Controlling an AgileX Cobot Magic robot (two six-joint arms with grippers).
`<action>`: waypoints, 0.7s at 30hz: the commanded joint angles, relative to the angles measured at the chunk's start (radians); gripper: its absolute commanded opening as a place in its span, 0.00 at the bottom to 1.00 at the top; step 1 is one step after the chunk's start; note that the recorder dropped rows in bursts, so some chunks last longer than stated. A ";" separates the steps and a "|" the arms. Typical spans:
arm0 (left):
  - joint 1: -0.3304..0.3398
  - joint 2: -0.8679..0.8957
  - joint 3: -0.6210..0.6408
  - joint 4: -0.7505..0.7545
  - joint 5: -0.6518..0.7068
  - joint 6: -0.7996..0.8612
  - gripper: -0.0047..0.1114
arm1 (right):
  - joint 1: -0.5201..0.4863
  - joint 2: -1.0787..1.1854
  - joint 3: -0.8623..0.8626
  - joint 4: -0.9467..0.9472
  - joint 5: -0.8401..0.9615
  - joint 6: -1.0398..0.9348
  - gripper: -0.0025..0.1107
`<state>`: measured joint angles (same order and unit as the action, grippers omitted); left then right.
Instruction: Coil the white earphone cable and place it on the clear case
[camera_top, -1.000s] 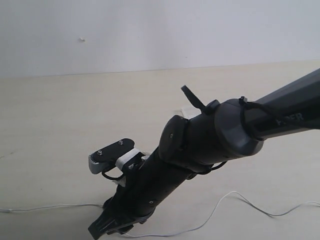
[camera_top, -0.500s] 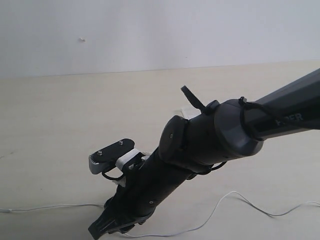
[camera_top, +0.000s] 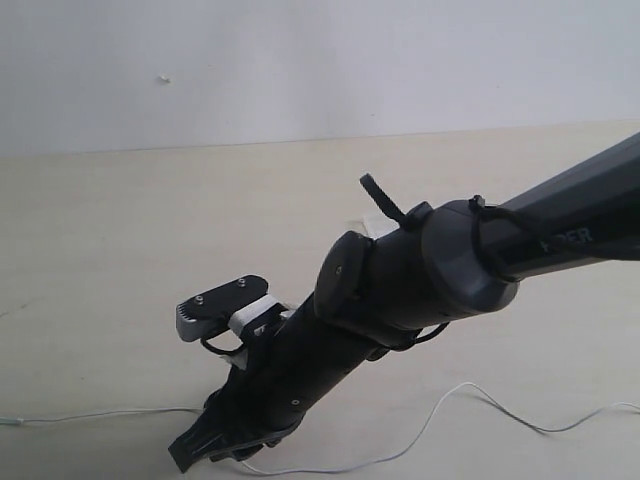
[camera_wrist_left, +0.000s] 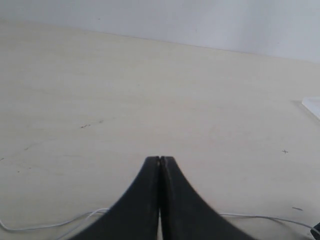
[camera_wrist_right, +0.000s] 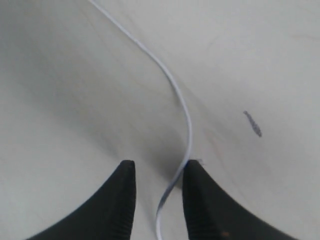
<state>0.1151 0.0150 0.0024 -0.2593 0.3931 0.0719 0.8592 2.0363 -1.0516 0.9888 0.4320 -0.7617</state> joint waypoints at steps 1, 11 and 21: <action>0.002 -0.002 -0.002 -0.006 -0.005 -0.001 0.04 | 0.002 0.023 0.006 -0.023 0.005 0.002 0.19; 0.002 -0.002 -0.002 -0.006 -0.005 -0.001 0.04 | 0.002 -0.018 0.006 -0.061 0.014 0.002 0.02; 0.002 -0.002 -0.002 -0.006 -0.005 -0.001 0.04 | 0.002 -0.289 0.006 -0.172 -0.033 0.067 0.02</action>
<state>0.1151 0.0150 0.0024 -0.2593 0.3931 0.0719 0.8592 1.8243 -1.0477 0.8727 0.4235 -0.7322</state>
